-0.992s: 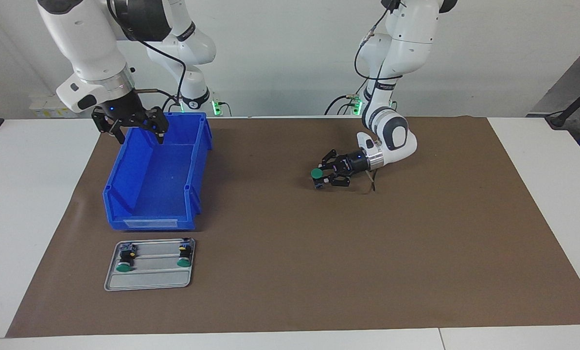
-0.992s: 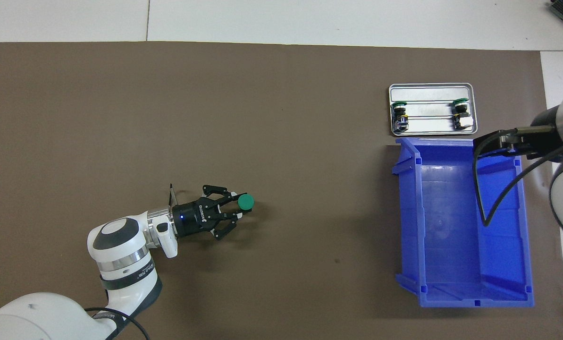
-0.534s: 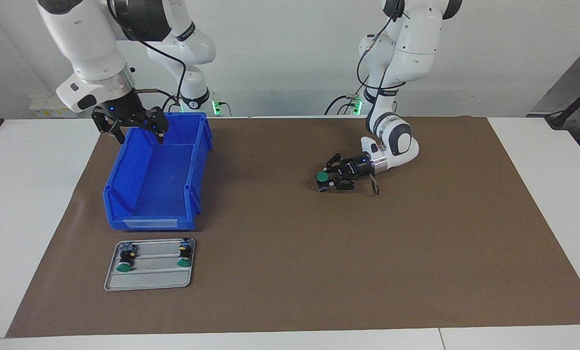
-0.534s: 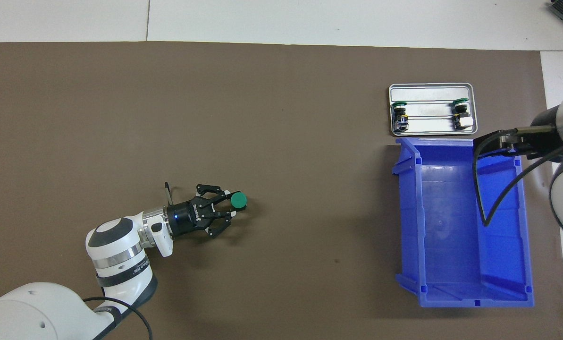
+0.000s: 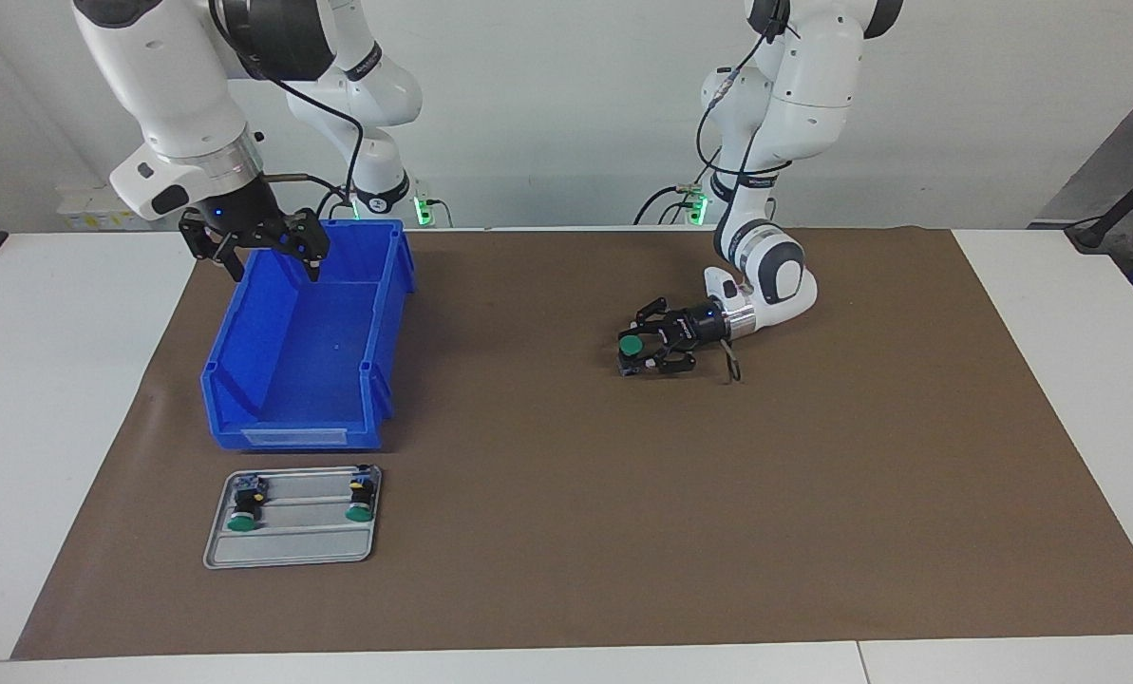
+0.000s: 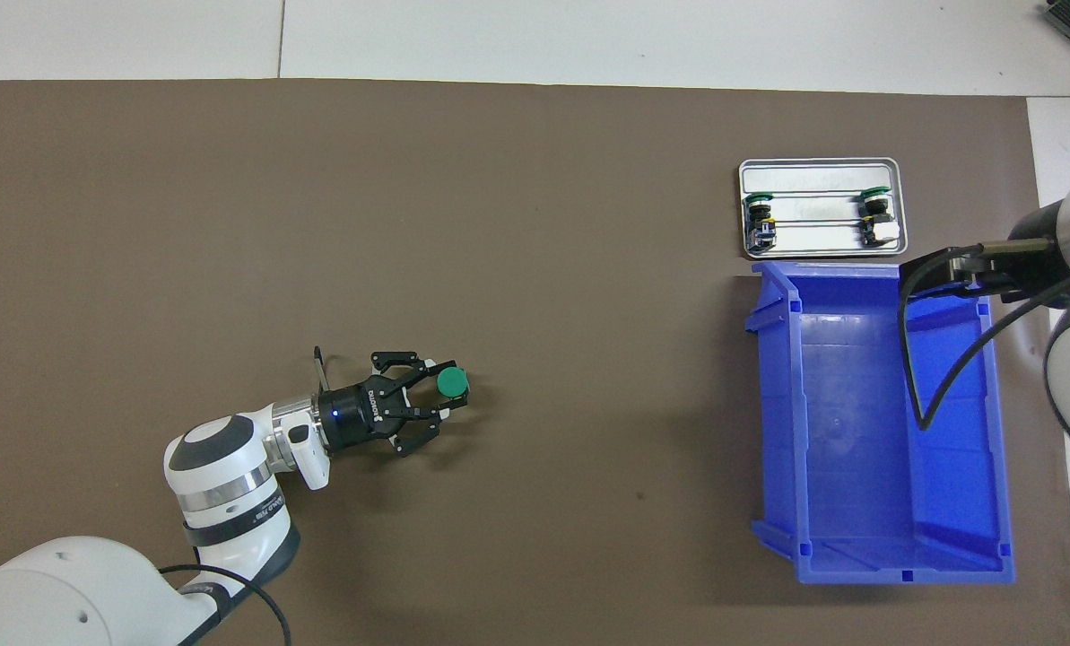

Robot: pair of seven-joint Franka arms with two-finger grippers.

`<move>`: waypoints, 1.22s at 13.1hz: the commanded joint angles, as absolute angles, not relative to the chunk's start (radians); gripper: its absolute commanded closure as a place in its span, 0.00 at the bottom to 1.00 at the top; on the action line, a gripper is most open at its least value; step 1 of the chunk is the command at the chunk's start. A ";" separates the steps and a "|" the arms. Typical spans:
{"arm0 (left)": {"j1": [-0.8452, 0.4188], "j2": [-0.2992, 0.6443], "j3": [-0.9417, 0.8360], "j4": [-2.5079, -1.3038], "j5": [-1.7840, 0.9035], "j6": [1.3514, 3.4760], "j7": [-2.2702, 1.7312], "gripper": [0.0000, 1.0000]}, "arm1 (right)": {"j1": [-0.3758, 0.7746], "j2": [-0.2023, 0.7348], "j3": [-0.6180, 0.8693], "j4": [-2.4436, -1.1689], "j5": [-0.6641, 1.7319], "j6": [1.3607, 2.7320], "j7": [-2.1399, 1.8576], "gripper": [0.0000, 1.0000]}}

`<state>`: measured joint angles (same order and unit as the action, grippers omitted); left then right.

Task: Place and press button with both arms

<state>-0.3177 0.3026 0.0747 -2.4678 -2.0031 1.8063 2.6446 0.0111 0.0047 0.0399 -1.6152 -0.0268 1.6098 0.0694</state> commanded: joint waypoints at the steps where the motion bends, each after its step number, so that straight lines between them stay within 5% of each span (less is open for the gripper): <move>1: -0.314 0.305 0.074 -2.488 -2.020 1.789 2.671 0.24 | 0.005 0.005 0.043 -1.612 -0.009 1.603 0.051 0.00; 3: -0.313 0.302 0.074 -2.494 -2.020 1.786 2.671 0.19 | 0.005 0.005 0.043 -1.612 -0.009 1.601 0.051 0.00; 5: -0.314 0.302 0.074 -2.497 -2.020 1.784 2.669 0.03 | 0.005 0.005 0.043 -1.612 -0.009 1.603 0.051 0.00; 16: -0.278 0.299 0.077 -2.505 -1.952 1.778 2.663 0.02 | 0.002 0.005 0.043 -1.612 -0.009 1.606 0.051 0.00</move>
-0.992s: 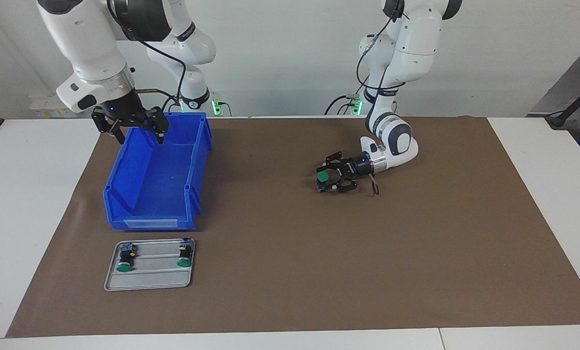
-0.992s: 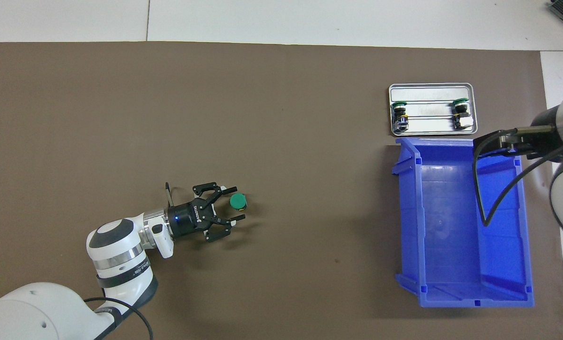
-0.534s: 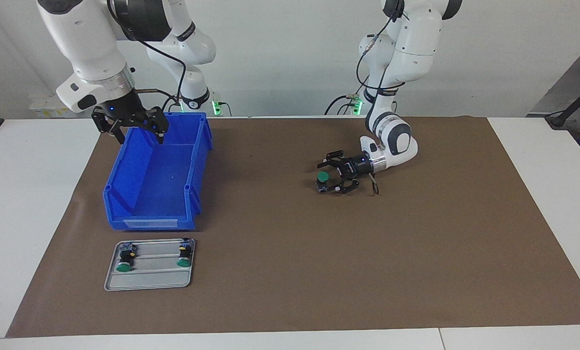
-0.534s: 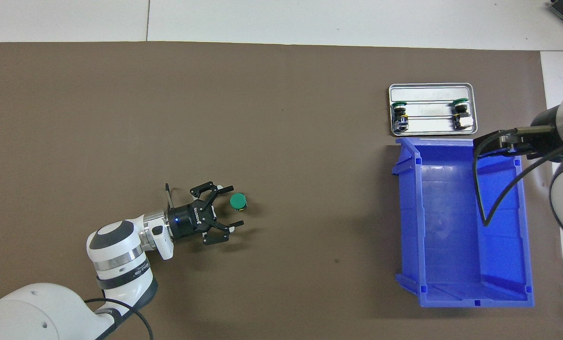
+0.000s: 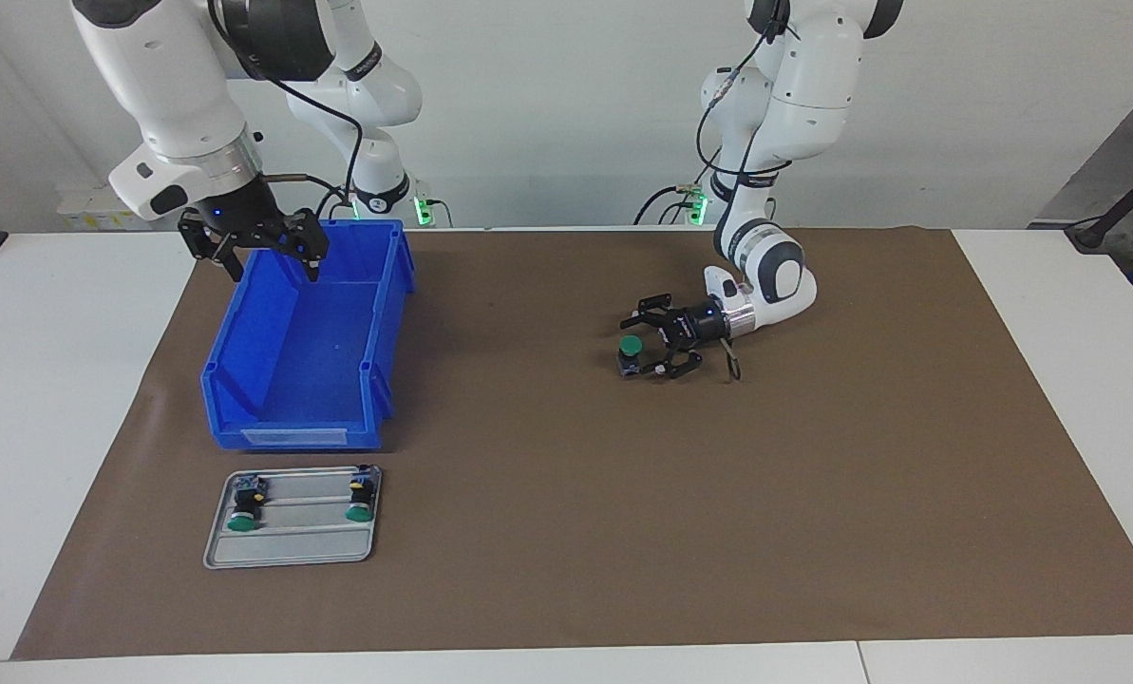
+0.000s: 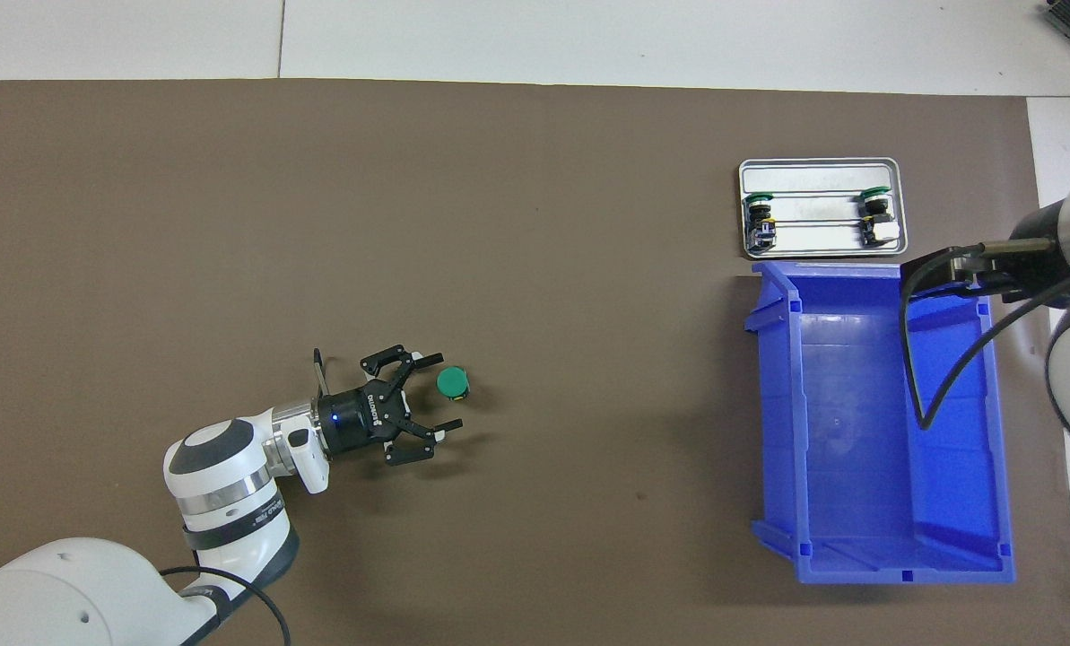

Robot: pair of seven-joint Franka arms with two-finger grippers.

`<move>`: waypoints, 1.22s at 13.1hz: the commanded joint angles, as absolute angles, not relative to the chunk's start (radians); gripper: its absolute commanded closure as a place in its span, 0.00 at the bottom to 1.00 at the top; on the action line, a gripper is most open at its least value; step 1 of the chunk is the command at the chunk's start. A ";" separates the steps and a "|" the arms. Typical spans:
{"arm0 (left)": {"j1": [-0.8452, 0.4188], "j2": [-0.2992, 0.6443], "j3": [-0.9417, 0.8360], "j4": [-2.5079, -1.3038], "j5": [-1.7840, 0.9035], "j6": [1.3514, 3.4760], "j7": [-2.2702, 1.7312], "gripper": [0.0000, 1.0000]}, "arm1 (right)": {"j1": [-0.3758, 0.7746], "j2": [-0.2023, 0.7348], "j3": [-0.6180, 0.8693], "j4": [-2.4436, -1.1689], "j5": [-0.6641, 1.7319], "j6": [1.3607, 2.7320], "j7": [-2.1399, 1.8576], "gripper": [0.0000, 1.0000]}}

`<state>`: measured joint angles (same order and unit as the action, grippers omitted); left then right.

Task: Place and press button with both arms

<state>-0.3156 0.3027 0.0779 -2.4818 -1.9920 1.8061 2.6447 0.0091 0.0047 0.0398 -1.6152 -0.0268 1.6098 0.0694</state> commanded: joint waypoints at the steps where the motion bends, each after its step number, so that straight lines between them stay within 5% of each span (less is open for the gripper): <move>1: -0.244 0.298 0.077 -2.505 -1.915 1.773 2.661 0.02 | 0.002 0.005 0.043 -1.611 -0.009 1.608 0.051 0.00; 9: 0.004 0.235 0.078 -2.399 -1.661 1.701 2.378 0.02 | 0.006 0.003 0.043 -1.612 -0.009 1.603 0.049 0.00; 16: 0.003 0.112 0.078 -2.053 -1.246 1.709 1.563 0.04 | 0.006 0.003 0.043 -1.612 -0.009 1.601 0.049 0.00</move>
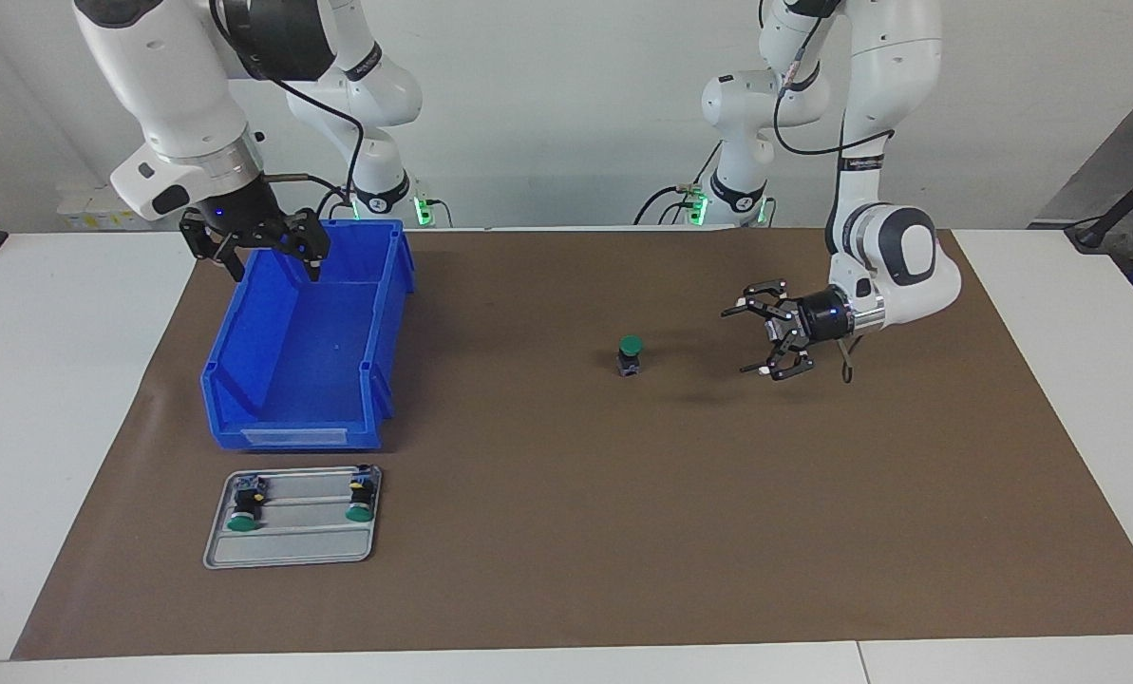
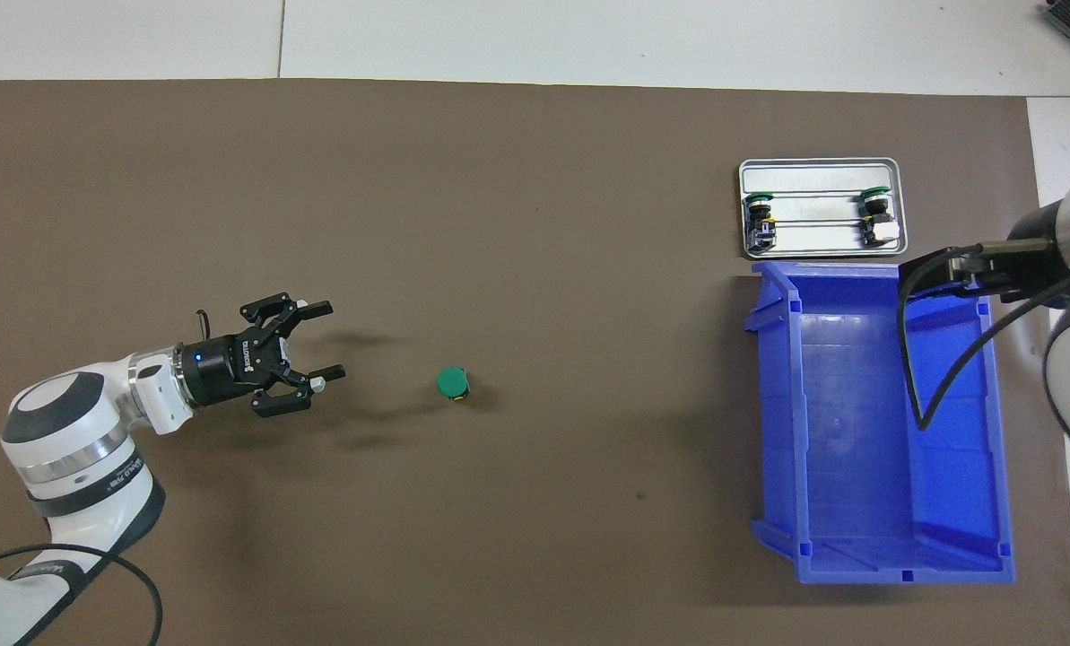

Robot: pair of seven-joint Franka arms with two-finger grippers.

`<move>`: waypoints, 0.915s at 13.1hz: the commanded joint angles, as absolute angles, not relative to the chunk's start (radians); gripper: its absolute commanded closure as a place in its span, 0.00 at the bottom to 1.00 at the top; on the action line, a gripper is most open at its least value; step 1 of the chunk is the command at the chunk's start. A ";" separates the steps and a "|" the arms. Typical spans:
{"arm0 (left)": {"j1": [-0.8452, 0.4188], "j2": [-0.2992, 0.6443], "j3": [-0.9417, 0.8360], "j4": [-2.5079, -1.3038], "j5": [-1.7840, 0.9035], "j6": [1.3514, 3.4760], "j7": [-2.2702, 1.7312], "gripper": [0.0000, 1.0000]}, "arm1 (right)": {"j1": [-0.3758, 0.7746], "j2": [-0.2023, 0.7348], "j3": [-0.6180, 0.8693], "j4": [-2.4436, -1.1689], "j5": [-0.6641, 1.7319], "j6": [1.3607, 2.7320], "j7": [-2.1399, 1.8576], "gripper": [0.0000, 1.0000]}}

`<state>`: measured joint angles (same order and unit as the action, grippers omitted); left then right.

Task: Place and press button with both arms
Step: 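Bring the left gripper back above the green button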

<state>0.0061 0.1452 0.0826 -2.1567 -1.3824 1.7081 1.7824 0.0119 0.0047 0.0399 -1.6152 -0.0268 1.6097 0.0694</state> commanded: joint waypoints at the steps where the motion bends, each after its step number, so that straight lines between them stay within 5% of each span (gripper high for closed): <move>1: 0.000 0.100 0.072 -2.010 -1.185 1.706 1.454 0.04 | 0.006 0.005 0.043 -1.612 -0.009 1.600 0.049 0.00; 8: -0.173 0.040 0.055 -1.867 -0.771 1.727 0.843 0.09 | 0.006 0.003 0.043 -1.612 -0.009 1.600 0.049 0.00; 12: -0.352 0.023 0.054 -1.867 -0.596 1.926 0.418 0.09 | 0.006 0.005 0.043 -1.612 -0.009 1.600 0.049 0.00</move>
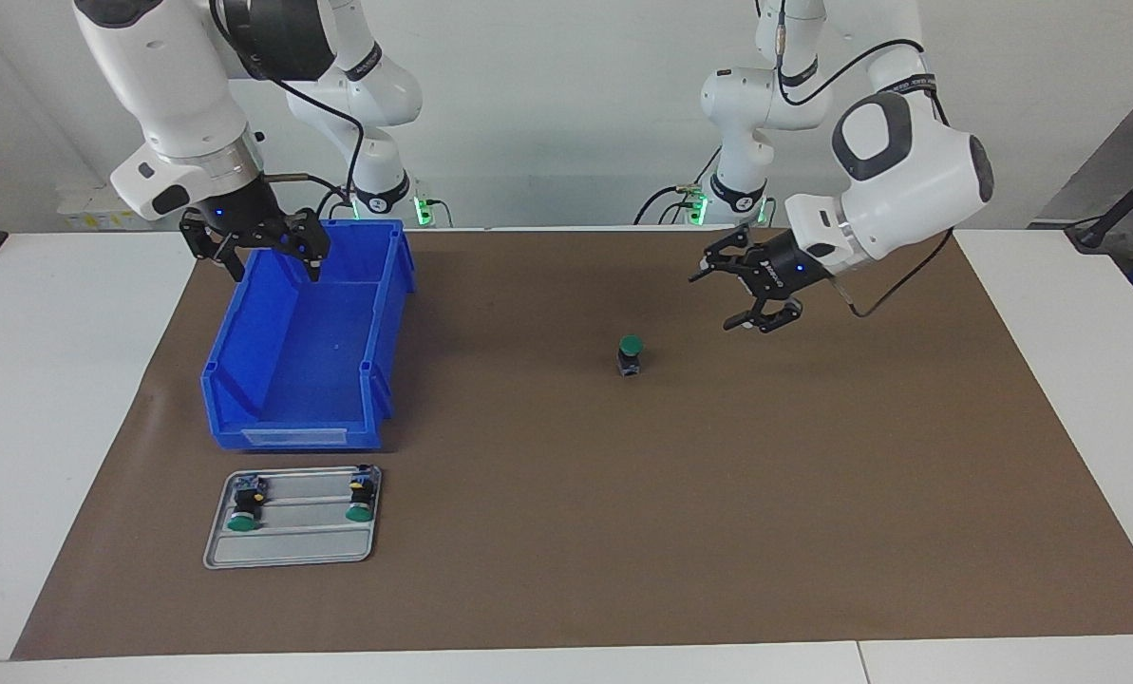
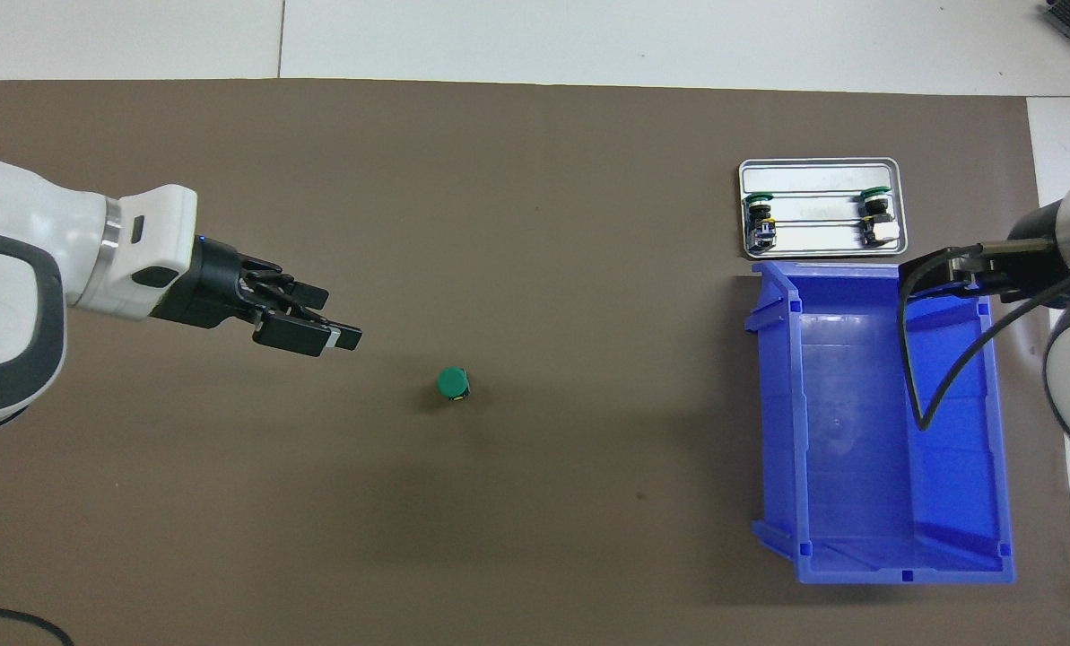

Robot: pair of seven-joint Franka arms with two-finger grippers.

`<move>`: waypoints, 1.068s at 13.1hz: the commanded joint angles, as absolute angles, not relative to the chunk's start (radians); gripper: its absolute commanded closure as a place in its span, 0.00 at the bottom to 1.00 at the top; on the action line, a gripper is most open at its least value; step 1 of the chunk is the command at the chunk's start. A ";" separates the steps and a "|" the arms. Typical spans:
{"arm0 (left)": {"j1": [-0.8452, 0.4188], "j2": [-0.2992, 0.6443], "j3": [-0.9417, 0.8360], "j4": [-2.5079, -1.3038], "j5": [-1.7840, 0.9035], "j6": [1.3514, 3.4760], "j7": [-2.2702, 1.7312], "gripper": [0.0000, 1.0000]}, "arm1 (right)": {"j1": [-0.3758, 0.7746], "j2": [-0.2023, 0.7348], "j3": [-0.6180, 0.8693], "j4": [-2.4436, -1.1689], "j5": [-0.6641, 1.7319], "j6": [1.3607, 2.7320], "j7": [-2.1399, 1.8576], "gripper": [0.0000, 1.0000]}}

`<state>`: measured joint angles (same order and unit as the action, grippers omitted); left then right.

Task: Place and press button with both arms
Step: 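Bring the left gripper back above the green button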

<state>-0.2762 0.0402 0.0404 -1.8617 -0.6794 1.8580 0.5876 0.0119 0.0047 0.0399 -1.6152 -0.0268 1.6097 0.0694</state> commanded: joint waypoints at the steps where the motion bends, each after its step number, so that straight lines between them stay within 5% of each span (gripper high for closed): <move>1: -0.397 0.025 0.054 -1.871 -0.530 1.960 0.326 0.09 | 0.006 0.003 0.043 -1.612 -0.009 1.601 0.049 0.00; 3: -0.481 0.020 0.054 -1.896 -0.364 2.025 0.118 0.13 | 0.006 0.003 0.043 -1.612 -0.009 1.600 0.049 0.00; 7: -0.535 -0.029 0.054 -1.992 -0.279 2.013 -0.040 0.44 | 0.006 0.005 0.043 -1.612 -0.009 1.600 0.049 0.00; 9: -0.532 -0.054 0.054 -2.025 -0.279 1.952 -0.052 0.83 | 0.008 0.005 0.043 -1.612 -0.009 1.600 0.049 0.00; 10: -0.525 -0.055 0.054 -2.023 -0.279 1.947 -0.045 0.94 | 0.006 0.003 0.043 -1.612 -0.009 1.600 0.049 0.00; 14: -0.537 -0.041 0.054 -2.026 -0.270 2.072 -0.197 1.00 | 0.006 0.005 0.043 -1.612 -0.009 1.598 0.049 0.00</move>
